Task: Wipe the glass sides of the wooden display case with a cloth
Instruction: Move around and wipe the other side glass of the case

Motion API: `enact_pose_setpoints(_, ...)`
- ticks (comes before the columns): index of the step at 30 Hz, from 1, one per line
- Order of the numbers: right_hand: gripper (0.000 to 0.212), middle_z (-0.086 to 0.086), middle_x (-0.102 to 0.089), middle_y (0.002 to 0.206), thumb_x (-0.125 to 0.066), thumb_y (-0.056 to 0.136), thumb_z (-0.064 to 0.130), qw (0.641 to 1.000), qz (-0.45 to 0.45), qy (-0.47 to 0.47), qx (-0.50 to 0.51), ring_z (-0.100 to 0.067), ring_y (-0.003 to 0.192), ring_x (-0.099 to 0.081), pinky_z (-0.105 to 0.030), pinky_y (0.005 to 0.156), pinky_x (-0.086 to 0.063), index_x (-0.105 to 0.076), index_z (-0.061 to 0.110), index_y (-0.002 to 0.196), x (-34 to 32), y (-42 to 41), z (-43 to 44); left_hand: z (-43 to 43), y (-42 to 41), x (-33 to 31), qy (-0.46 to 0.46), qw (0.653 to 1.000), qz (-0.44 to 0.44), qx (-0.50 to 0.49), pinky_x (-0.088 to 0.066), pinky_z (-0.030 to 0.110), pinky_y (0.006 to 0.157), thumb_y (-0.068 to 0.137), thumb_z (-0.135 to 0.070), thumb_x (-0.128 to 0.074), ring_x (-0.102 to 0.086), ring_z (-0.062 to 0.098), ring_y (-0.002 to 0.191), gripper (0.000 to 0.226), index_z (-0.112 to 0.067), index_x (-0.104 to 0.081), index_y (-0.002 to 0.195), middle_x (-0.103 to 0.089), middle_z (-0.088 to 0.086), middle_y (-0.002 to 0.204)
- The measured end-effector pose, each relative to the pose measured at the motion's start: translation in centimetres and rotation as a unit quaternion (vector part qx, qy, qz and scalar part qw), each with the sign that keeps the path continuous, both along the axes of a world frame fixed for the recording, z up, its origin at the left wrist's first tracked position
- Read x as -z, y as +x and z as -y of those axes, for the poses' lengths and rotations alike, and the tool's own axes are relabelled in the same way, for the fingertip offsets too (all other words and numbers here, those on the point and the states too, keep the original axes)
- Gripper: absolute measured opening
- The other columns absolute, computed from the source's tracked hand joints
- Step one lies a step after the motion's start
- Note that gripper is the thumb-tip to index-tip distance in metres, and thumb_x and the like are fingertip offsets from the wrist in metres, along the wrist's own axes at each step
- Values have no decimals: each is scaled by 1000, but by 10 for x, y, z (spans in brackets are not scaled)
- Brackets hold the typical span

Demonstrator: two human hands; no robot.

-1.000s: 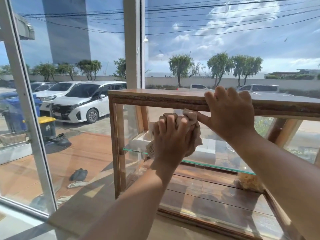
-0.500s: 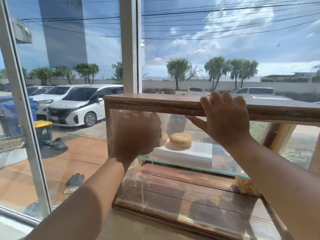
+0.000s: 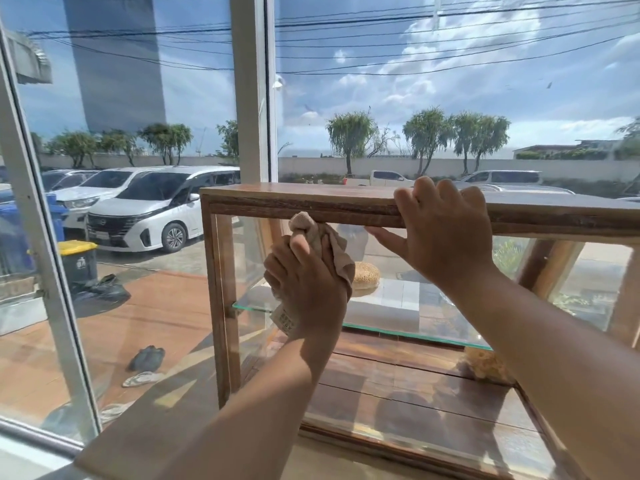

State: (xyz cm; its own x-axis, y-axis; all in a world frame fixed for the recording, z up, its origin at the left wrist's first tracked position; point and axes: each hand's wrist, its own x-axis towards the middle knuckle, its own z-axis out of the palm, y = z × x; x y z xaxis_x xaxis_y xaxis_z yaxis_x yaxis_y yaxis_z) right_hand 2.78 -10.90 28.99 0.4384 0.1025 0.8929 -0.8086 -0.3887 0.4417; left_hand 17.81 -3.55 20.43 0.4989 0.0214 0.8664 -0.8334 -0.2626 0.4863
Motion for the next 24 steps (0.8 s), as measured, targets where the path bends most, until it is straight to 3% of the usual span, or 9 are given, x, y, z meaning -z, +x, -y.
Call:
enact_pose_setpoints(5, 62, -10, -56, 91, -31, 98, 70, 1000, -15, 12, 10, -30, 76, -54, -38, 64, -38, -51, 11, 99, -1, -1, -1, -4, 12, 6, 18, 992, 128, 2, -42, 48, 75, 92, -29, -57, -48, 37, 90, 30, -7, -44, 107, -56, 23, 104)
enact_pose_setpoints(9, 64, -11, -57, 97, -40, 94, 68, 997, -60, 41, -6, -31, 83, -56, -41, 67, -43, -54, 10, 114, -4, -10, -1, -14, 34, 7, 48, 977, 206, 9, -39, 44, 73, 95, -42, -53, -51, 34, 87, 36, -9, -46, 109, -59, 19, 101)
enact_pose_setpoints(11, 63, -11, -57, 98, -43, 92, 68, 996, -56, 66, -16, -32, 85, -56, -42, 69, -44, -56, 10, 113, -6, -11, -4, -19, 43, 6, 56, 976, 210, -2, -40, 44, 73, 95, -46, -53, -52, 35, 87, 39, -10, -46, 108, -60, 18, 101)
enact_pose_setpoints(15, 62, -11, -55, 97, -44, 90, 70, 996, -43, 79, -15, -32, 85, -55, -42, 71, -42, -56, 12, 108, -5, -7, -6, -33, 64, 11, 33, 992, 123, -15, -39, 47, 78, 95, -41, -54, -50, 36, 92, 36, -9, -46, 110, -56, 18, 106)
enact_pose_setpoints(17, 63, -10, -54, 96, -41, 91, 71, 997, -40, 71, -6, -32, 84, -54, -41, 70, -40, -55, 12, 107, -4, -6, -6, -37, 76, 10, 0, 1000, 13, -19, -37, 49, 83, 97, -37, -50, -49, 40, 96, 37, -6, -43, 116, -53, 22, 111)
enact_pose_setpoints(20, 65, -10, -54, 95, -36, 93, 74, 998, -31, 55, 8, -31, 82, -53, -40, 69, -38, -53, 12, 106, -2, -4, -3, -34, 76, 0, -41, 990, -135, -7, -31, 54, 94, 93, -43, -33, -42, 45, 107, 57, 2, -38, 128, -46, 29, 124)
enact_pose_setpoints(22, 67, -10, -54, 94, -33, 95, 74, 999, -27, 46, 8, -31, 81, -53, -40, 68, -38, -53, 11, 105, 0, -3, -1, -30, 64, -7, -57, 986, -159, 19, -26, 53, 100, 89, -39, -30, -38, 44, 113, 59, 2, -39, 129, -41, 28, 128)
enact_pose_setpoints(24, 67, -10, -55, 94, -31, 96, 74, 999, -22, 36, 7, -32, 82, -54, -40, 69, -38, -53, 11, 105, 1, -3, 0, -24, 51, -8, -62, 991, -116, 38, -22, 50, 104, 93, -33, -38, -36, 42, 117, 47, 0, -41, 126, -41, 25, 131)
